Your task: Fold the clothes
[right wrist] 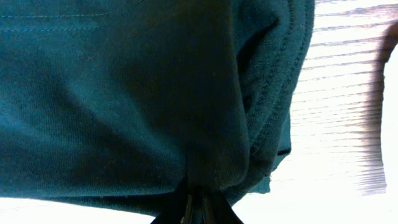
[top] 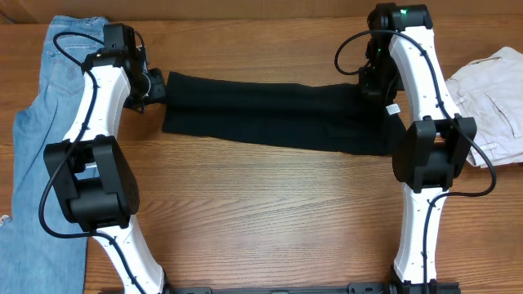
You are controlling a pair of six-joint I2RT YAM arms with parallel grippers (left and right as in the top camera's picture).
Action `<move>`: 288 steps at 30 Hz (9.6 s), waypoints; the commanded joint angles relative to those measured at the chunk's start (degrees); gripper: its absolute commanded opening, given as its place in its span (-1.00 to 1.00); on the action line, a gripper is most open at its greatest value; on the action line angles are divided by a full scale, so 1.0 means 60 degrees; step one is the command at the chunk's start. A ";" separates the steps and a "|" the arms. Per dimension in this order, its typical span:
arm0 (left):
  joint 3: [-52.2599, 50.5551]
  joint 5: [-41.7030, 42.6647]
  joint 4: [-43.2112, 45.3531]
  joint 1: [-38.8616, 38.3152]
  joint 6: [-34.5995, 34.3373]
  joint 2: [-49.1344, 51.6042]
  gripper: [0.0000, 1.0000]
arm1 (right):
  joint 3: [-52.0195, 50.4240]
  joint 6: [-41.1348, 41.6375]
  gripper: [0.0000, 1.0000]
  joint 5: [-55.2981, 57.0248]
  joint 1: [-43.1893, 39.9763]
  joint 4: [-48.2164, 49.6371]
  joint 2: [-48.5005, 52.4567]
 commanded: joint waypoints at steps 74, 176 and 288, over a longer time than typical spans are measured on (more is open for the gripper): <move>-0.0073 -0.0131 0.4965 -0.0765 0.0412 0.0197 -0.92 | -0.2648 0.0346 -0.92 -0.0787 -0.0667 0.1191 -0.1370; -0.0914 0.1319 0.1122 -0.0503 0.0535 -0.0080 -0.02 | -0.4280 0.1104 0.11 -0.0062 -0.0703 0.2047 -0.2823; 0.3829 0.3785 -0.3293 0.2310 0.1566 0.0532 -0.92 | -0.4258 0.0965 0.10 -0.0572 -0.0889 0.2273 -0.2852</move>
